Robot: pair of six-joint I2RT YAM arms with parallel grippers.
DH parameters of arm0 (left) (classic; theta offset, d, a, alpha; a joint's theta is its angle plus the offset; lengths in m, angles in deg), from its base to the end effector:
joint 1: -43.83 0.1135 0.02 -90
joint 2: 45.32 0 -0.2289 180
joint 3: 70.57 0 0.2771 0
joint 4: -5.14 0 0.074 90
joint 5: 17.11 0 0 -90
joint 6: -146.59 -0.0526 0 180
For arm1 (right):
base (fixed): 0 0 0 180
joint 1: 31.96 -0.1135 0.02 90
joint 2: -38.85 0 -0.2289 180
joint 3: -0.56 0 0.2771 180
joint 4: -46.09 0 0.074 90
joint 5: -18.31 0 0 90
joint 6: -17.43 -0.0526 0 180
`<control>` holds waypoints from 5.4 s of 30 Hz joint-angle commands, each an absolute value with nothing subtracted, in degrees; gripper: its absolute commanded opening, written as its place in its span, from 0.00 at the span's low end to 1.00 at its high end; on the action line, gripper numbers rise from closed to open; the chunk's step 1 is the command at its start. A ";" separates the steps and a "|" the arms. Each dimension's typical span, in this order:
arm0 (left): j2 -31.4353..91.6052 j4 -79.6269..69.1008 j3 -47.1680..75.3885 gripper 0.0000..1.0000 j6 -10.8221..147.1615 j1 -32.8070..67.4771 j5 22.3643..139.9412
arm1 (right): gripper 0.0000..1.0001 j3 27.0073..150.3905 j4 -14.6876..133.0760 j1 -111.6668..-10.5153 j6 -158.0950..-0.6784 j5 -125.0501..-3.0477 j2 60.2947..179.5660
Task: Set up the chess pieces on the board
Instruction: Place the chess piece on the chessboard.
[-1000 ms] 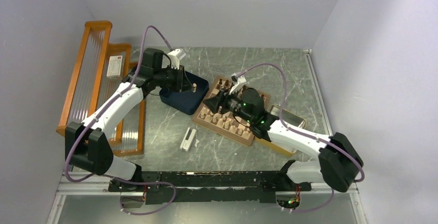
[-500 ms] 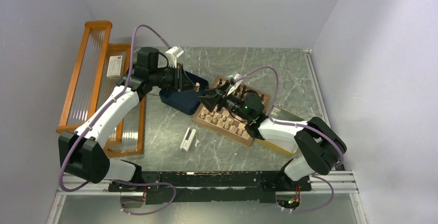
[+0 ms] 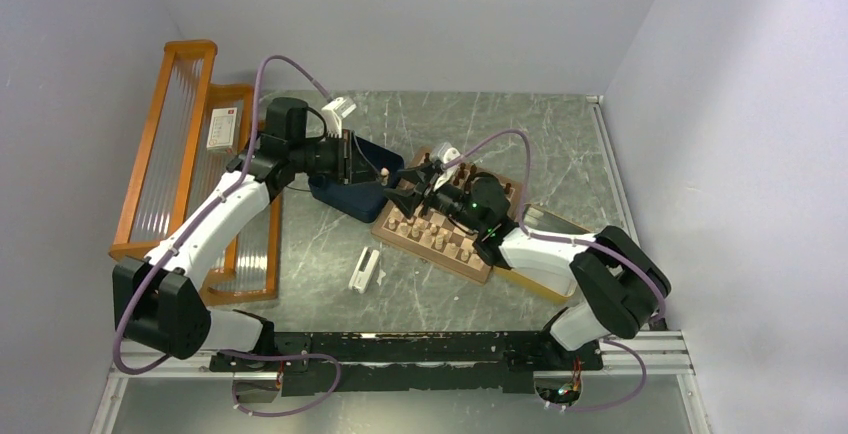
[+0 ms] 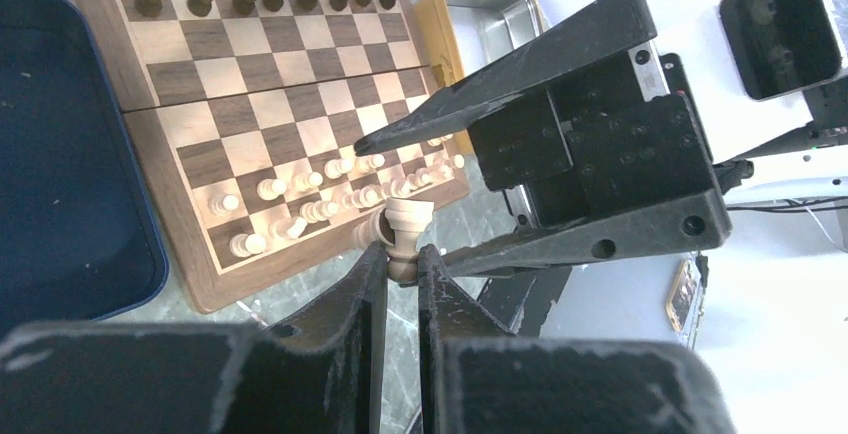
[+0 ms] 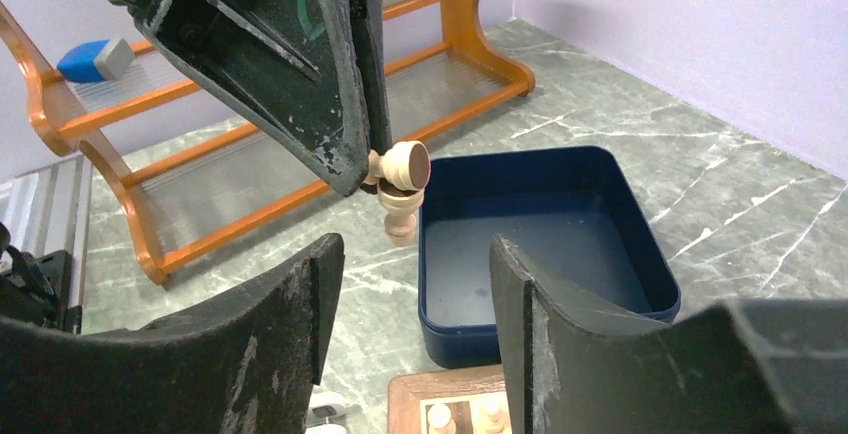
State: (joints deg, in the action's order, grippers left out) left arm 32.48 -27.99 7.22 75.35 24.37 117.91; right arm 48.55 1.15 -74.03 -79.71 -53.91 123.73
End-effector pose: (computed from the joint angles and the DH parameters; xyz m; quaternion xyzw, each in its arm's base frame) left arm 0.3099 -0.1490 0.2764 0.1872 0.8113 -0.4621 0.3054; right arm 0.2446 0.2425 0.1925 -0.3057 0.5830 0.4027 0.6360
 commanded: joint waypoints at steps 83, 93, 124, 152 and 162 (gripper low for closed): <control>14.92 -22.39 -5.86 0.05 60.74 21.95 80.26 | 0.01 96.39 125.69 -69.62 -64.56 -93.46 134.27; 13.95 -22.54 -5.81 0.05 60.50 21.91 79.49 | 0.02 99.27 131.48 -76.50 -59.03 -95.15 140.77; 10.27 -25.03 -5.54 0.05 59.40 20.14 73.15 | 0.15 99.71 132.93 -78.63 -53.43 -94.95 150.77; 9.68 -24.86 -5.59 0.05 59.05 19.31 72.98 | 0.29 103.46 130.96 -77.65 -52.77 -94.79 155.38; 9.97 -24.78 -5.69 0.05 59.17 18.93 73.06 | 0.30 105.17 128.29 -77.55 -55.87 -93.40 148.53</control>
State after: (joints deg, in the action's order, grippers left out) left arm 10.38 -25.08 -6.27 59.77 19.56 74.02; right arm 104.33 129.69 -77.79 -54.38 -93.78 153.92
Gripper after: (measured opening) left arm 0.166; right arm 0.294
